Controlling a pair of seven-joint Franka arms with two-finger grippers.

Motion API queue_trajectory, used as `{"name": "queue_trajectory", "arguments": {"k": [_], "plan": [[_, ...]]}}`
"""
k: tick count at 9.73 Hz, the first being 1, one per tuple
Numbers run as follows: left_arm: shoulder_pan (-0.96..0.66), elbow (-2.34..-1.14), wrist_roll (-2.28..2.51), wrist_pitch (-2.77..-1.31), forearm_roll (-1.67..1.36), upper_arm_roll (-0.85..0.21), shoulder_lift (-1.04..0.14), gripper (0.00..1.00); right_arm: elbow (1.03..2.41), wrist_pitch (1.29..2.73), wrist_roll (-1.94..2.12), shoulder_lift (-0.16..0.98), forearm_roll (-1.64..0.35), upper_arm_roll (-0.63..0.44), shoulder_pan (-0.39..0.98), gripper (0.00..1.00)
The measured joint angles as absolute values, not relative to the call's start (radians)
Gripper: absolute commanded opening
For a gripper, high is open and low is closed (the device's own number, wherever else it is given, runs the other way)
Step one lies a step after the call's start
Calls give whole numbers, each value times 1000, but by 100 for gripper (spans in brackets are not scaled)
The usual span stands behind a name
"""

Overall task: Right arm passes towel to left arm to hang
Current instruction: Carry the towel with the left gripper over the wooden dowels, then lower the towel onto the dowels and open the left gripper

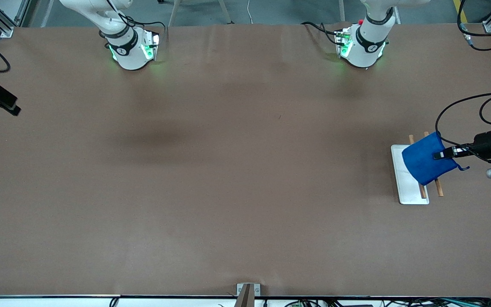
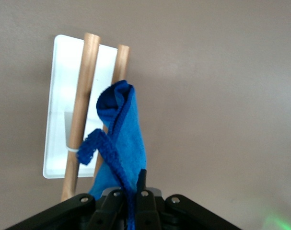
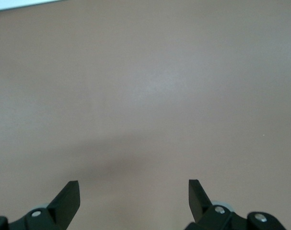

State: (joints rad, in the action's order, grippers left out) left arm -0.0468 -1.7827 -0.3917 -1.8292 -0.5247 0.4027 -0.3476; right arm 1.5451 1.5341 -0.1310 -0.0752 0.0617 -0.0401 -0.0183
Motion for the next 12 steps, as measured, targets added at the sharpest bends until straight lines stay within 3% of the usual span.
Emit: {"name": "queue_trajectory", "arguments": {"k": [7, 9, 10, 11, 12], "plan": [[-37, -1723, -521, -1867, -313, 407, -440, 1, 1495, 1500, -140, -31, 26, -63, -20, 100], [-24, -1723, -558, -1875, -301, 408, -459, 9, 1495, 1497, -110, -31, 26, -81, -31, 100], [-20, -1723, -563, -1875, -301, 408, -466, 18, 1495, 1494, -96, -29, 26, -85, -48, 100], [-20, -1722, -564, -1877, -301, 408, -473, 43, 1495, 1494, -87, -27, 26, -87, -59, 100], [-21, -1722, -564, -1883, -301, 407, -480, 82, 1495, 1494, -85, -24, 26, -87, -61, 100]]}}
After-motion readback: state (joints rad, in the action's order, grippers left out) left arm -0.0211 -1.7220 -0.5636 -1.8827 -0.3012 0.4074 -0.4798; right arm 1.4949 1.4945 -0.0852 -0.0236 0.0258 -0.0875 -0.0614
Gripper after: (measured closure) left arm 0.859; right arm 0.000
